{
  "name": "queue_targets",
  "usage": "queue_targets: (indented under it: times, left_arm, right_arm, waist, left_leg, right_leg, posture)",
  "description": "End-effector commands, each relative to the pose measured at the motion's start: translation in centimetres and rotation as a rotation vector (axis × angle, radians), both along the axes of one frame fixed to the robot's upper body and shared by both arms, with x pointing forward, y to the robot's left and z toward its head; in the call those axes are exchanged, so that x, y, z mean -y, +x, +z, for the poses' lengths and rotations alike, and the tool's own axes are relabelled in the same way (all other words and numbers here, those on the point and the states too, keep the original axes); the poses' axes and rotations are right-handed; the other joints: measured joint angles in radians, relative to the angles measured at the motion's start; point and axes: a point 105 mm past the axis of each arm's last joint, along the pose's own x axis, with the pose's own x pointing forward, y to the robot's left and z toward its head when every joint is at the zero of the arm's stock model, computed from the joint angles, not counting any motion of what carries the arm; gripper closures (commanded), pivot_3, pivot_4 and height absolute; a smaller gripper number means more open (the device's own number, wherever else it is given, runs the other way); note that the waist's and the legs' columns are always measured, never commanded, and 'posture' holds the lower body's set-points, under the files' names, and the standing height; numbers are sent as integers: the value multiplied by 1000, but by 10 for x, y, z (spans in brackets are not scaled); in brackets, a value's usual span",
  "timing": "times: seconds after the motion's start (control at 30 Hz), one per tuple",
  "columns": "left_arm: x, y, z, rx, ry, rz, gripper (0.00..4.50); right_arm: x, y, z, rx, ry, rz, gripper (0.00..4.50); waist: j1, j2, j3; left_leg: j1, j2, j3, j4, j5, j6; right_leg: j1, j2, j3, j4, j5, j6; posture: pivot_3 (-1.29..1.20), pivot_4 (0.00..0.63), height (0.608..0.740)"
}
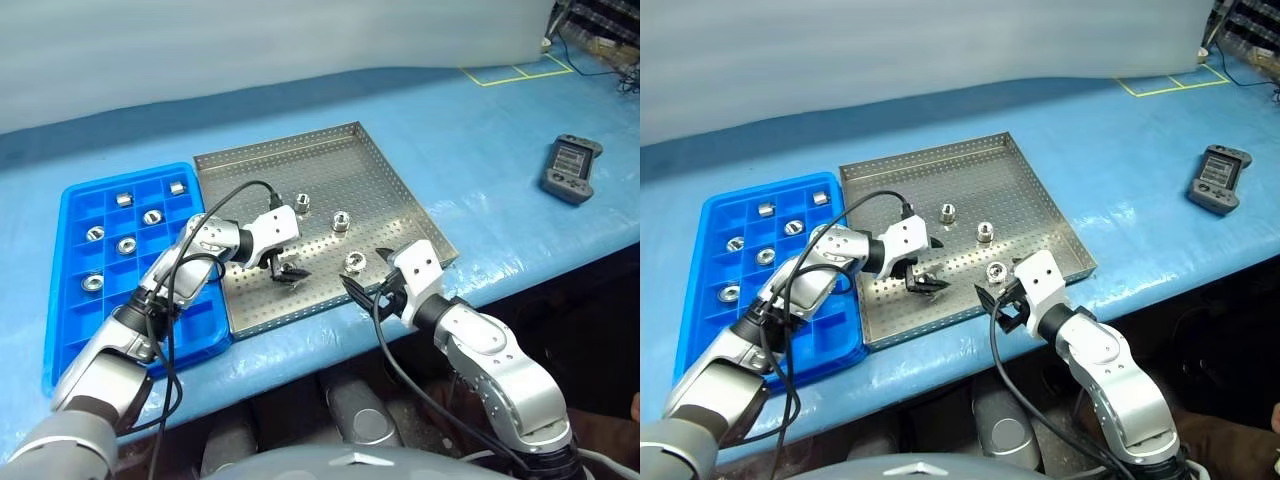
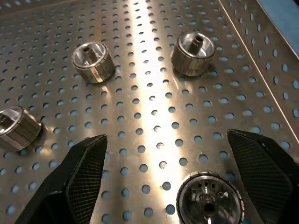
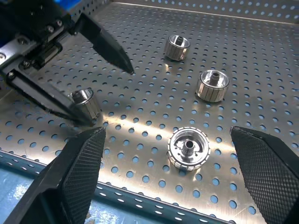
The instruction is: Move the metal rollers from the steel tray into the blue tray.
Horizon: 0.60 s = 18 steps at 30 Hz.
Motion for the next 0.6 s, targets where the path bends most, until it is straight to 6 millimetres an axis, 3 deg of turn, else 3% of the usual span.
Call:
queue_targets:
  times: [0.03, 0.17, 0.27, 0.47, 0.6]
  left_arm:
    - [-5, -3, 1, 17, 75, -66, 36]
    - [-12, -5, -2, -2, 118, -68, 36]
    - [-14, -3, -1, 9, 108, -47, 543]
    - [-14, -3, 8, 26, 54, -18, 2610]
    - [-15, 4, 33, 57, -117, 92, 2765]
  right_arm:
    - [-1, -1, 10, 39, 16, -3, 0]
    - [-2, 0, 9, 38, 23, -2, 0]
    - [-5, 2, 9, 39, 28, 6, 0]
    - [-9, 6, 11, 48, 32, 25, 0]
    - [-15, 8, 13, 54, 31, 57, 0]
  waist:
    - [-7, 0, 0]
    - [-7, 0, 0]
    - [-5, 0, 0]
    - [0, 0, 0]
    - [9, 0, 0]
  left_leg:
    - [0, 0, 0, 0, 0, 0]
    - [0, 0, 0, -1, 0, 0]
    - [0, 0, 0, -1, 0, 0]
    - [0, 0, 0, -1, 0, 0]
    - [0, 0, 0, -1, 0, 0]
  right_leg:
    - [0, 0, 0, 0, 0, 0]
    - [0, 0, 0, 0, 0, 0]
    - [0, 0, 0, 0, 0, 0]
    - [0, 0, 0, 0, 0, 0]
    - [-1, 0, 0, 0, 0, 0]
  posture:
    - [-311, 150, 740]
    - [-297, 150, 740]
    - [-280, 150, 740]
    - [-244, 150, 740]
    - [-231, 150, 740]
